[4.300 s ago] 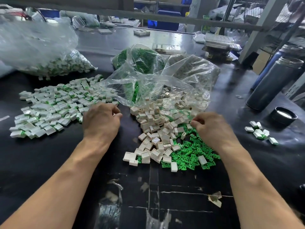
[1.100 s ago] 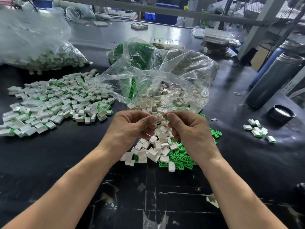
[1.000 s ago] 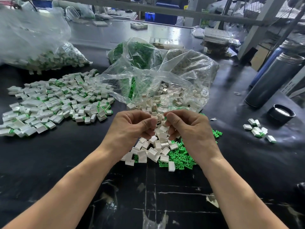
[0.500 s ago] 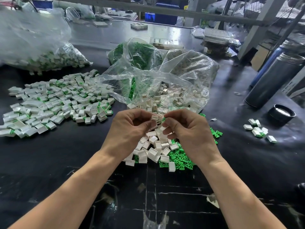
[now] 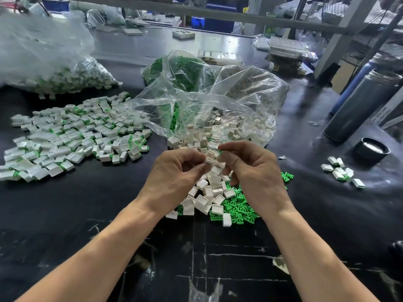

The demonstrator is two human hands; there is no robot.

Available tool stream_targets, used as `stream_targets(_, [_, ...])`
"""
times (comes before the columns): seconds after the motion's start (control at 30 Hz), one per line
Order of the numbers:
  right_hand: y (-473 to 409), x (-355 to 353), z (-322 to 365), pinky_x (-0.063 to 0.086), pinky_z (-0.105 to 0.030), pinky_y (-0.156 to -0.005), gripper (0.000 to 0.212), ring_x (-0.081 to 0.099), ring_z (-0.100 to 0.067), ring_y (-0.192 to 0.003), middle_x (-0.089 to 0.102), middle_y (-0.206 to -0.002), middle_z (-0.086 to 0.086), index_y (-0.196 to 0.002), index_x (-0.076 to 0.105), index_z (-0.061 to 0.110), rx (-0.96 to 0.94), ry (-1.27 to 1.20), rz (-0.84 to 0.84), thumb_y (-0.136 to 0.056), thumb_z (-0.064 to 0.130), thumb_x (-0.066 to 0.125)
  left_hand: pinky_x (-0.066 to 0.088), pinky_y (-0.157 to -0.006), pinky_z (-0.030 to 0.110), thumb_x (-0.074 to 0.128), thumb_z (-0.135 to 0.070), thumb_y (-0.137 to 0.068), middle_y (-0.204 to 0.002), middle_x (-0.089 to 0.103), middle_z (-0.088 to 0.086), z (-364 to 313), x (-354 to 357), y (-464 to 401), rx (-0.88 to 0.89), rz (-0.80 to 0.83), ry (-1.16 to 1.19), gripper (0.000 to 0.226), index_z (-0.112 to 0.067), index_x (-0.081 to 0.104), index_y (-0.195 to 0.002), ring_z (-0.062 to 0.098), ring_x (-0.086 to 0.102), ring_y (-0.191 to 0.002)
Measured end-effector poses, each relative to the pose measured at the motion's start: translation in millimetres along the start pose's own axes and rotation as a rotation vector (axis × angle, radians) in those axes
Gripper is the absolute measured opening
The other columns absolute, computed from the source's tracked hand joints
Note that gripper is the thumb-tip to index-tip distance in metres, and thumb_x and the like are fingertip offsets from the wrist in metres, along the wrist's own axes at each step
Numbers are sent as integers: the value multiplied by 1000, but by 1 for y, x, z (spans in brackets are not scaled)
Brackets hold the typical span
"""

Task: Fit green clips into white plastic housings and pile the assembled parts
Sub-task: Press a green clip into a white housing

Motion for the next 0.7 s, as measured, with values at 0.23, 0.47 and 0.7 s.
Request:
stream_targets(0.23, [2, 6, -9, 46, -14, -55, 13, 61, -6, -64, 72, -77, 6, -91, 78, 26, 69, -29, 32, -94, 13, 75, 60, -77, 38, 79, -22, -89, -81, 75, -9, -2, 3, 2, -5, 16, -35, 6, -25, 78, -94, 10, 68, -75])
stream_targets(0.47, [4, 9, -10, 45, -12, -55, 12, 59, 0, -62, 71, -73, 11, -91, 76, 26, 73, -15, 4, -94, 14, 74, 52, -67, 20, 78, -16, -90, -75, 74, -12, -5, 6, 2, 15, 38, 17, 8, -23, 78, -94, 1, 64, -68])
stream_targets(0.7, [5, 8, -9, 47, -15, -57, 8, 62, -5, -64, 73, -75, 8, -94, 75, 22, 72, 7, -38, -94, 14, 74, 61, -71, 36, 77, -14, -91, -78, 75, -1, -3, 8, 1, 23, 64, 69, 9, -23, 78, -94, 12, 67, -70])
Point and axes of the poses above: each hand's wrist, its own y-axis away from the middle knuckle, its own x-axis out of the palm, z = x × y, the point moved 9 cm from there along -y, towards the middle knuckle
